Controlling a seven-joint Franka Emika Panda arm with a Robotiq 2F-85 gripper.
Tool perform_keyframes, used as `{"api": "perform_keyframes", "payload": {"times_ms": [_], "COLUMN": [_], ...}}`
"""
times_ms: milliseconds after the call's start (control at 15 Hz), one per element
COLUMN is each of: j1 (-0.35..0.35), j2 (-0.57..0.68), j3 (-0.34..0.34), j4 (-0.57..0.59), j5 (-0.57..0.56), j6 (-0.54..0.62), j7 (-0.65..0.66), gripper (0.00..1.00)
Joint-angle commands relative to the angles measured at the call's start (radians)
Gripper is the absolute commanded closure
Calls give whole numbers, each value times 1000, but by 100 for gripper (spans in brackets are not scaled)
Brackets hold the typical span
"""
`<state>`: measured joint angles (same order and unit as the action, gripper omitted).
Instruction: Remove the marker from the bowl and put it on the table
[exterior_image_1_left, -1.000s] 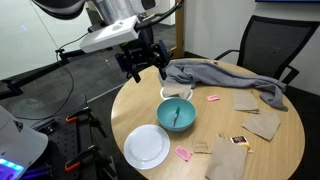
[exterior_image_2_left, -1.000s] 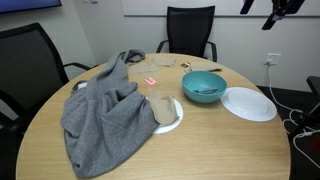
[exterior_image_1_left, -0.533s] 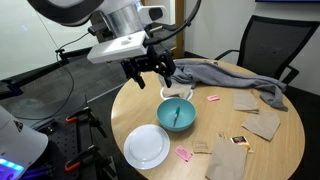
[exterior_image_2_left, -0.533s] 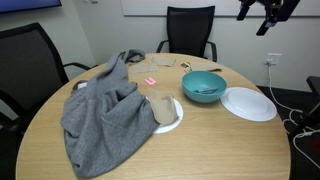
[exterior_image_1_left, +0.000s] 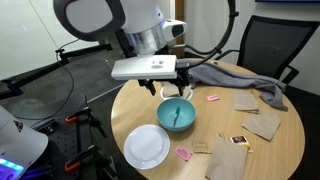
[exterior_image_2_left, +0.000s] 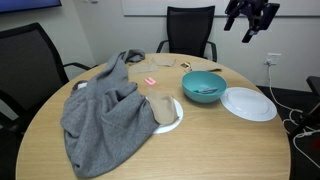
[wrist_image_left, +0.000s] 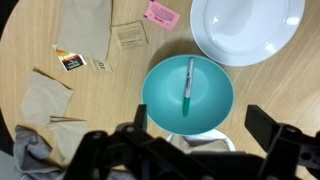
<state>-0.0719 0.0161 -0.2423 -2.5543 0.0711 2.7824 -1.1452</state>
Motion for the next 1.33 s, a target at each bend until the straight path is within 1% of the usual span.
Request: {"api": "perform_keyframes", "payload": {"times_ms": [0,200,467,600,800,1067,1267], "j1": [-39,-71,-96,-99,-84,-55,-53], "j2": [99,163,247,286,341,398,433], "j3": [56,113,172,187,185,179,199], "j4": [105,163,227,253,289,353,398], "j5": [72,101,66,50,-5,-101,-140], "j6": [-10,-19,-28,-30,-38,-92,-136], "j7": [-58,-59,-8,24,109,270,340], "gripper": [0,0,0,0,0,0,0]}}
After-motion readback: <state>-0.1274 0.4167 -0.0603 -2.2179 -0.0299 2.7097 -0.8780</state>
